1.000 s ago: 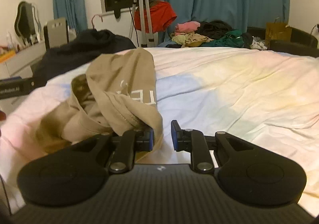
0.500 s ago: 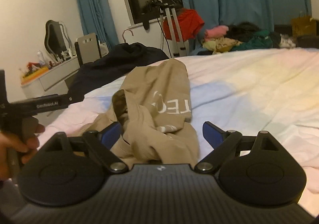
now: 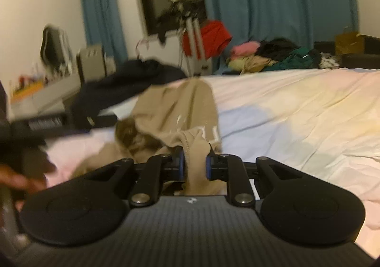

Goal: Fold clothes

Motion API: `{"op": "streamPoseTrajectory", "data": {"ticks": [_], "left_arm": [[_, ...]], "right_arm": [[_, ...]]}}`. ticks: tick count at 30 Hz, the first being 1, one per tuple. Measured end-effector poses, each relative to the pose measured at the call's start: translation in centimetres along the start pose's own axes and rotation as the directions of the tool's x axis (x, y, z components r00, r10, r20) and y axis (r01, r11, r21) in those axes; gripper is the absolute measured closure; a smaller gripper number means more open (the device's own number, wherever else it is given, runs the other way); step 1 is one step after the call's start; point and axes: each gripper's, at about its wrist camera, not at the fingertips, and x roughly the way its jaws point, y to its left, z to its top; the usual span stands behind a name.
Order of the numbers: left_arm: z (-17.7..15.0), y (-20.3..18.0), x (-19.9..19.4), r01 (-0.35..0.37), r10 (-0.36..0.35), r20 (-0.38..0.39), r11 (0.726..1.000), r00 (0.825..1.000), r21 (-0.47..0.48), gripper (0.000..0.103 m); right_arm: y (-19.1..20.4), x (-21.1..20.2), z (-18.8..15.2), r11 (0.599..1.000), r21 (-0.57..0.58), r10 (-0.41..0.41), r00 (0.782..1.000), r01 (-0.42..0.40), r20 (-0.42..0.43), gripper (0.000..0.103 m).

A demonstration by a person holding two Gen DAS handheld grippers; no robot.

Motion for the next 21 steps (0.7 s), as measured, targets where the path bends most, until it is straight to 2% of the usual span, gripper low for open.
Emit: {"op": "streamPoseTrajectory", "data": {"ticks": [3, 4, 5, 6, 8, 11, 13, 18, 19, 21], "left_arm": [[-0.6, -1.0, 2.4, -0.036, 0.038, -0.037, 0.999, 0.999, 0.033, 0.023], [-0.9, -1.2, 3.2, -0.052, 0.055, -0.057, 0.998, 0.997, 0.040, 0.035], [-1.3, -1.2, 3.9, -0.080, 0.085, -0.083, 0.995, 0.993, 0.055, 0.055], [-1.7, -1.2, 4.4, -0.104, 0.111, -0.104, 0.992, 0.988, 0.068, 0.066], [-2.1, -0.9, 4.2, -0.123, 0.128, -0.092, 0.990, 0.987, 0.065, 0.086], [-1.5, -0.5, 2.7, -0.132, 0.133, -0.027, 0.991, 0.991, 0.034, 0.094], [-0.9, -0.7, 1.0, -0.117, 0.115, 0.042, 0.992, 0.992, 0.038, 0.096], [-0.2, -1.7, -3.2, -0.066, 0.052, 0.192, 0.996, 0.980, 0.065, 0.097], [-0.2, -2.0, -3.9, -0.051, 0.033, 0.222, 0.996, 0.974, 0.077, 0.097], [-0.1, -2.6, -5.1, -0.030, 0.004, 0.271, 0.995, 0.963, 0.093, 0.097]], "right_arm": [[-1.2, -0.9, 0.4, 0.998, 0.058, -0.007, 1.000, 0.005, 0.031, 0.083], [-1.5, -1.0, 0.4, 0.997, 0.073, -0.010, 0.999, 0.007, 0.035, 0.084], [-1.9, -1.1, 0.5, 0.996, 0.087, -0.013, 0.999, 0.010, 0.039, 0.084], [-2.3, -1.1, 0.5, 0.995, 0.101, -0.015, 0.999, 0.011, 0.038, 0.084], [-2.9, -0.8, 0.4, 0.991, 0.130, -0.018, 0.999, 0.014, 0.028, 0.083], [-3.9, -0.5, 0.3, 0.986, 0.168, -0.019, 1.000, 0.016, 0.017, 0.082], [-4.2, -0.6, 0.4, 0.984, 0.178, -0.017, 1.000, 0.012, 0.025, 0.082], [-3.4, -1.2, 0.5, 0.990, 0.143, 0.000, 0.998, -0.009, 0.067, 0.079], [-3.0, -1.1, 0.5, 0.992, 0.125, 0.003, 0.998, -0.011, 0.065, 0.075], [-2.2, -1.0, 0.4, 0.996, 0.088, 0.010, 0.998, -0.015, 0.062, 0.055]]}}
